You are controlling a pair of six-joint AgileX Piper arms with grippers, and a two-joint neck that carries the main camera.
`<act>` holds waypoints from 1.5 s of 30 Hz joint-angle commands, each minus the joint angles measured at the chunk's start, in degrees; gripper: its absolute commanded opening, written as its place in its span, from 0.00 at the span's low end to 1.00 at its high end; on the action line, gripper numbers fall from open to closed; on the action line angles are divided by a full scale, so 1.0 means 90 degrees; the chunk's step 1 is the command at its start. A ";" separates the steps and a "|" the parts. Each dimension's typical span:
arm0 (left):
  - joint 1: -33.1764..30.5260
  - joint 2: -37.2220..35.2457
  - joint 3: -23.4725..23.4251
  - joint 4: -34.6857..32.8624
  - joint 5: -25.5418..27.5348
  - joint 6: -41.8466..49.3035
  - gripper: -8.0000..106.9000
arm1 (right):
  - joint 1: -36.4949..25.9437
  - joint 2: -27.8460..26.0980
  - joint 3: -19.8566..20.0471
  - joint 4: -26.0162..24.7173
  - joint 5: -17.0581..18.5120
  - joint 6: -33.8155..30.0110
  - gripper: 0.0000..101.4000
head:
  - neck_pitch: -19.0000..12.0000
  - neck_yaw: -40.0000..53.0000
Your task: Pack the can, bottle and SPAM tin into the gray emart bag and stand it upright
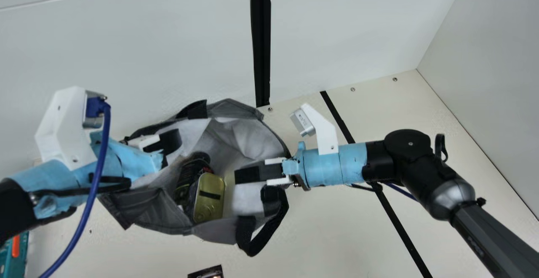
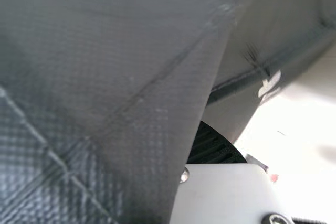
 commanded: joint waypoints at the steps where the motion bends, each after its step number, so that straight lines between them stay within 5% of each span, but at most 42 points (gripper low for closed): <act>1: -0.0013 0.0011 -0.0224 0.0038 0.0135 -0.0039 0.00 | 0.0026 -0.0151 -0.0016 0.0108 -0.0023 0.0151 0.00 | -0.0144 -0.0005; 21: -0.0156 0.0225 -0.2548 0.0372 0.1739 -0.0262 0.00 | -0.0046 -0.1603 -0.0504 0.0722 -0.0023 0.1815 0.00 | -0.0144 -0.0005; 32: -0.0288 0.0467 -0.3688 0.0243 0.2798 -0.0356 0.00 | -0.0556 -0.2318 -0.0905 0.0356 -0.0023 0.3147 0.00 | -0.0144 -0.0005; 45: -0.0735 0.0028 -0.2593 0.0147 0.2833 -0.0123 0.00 | -0.0713 -0.2754 -0.1385 -0.0703 -0.0023 0.4468 0.00 | -0.0144 -0.0005</act>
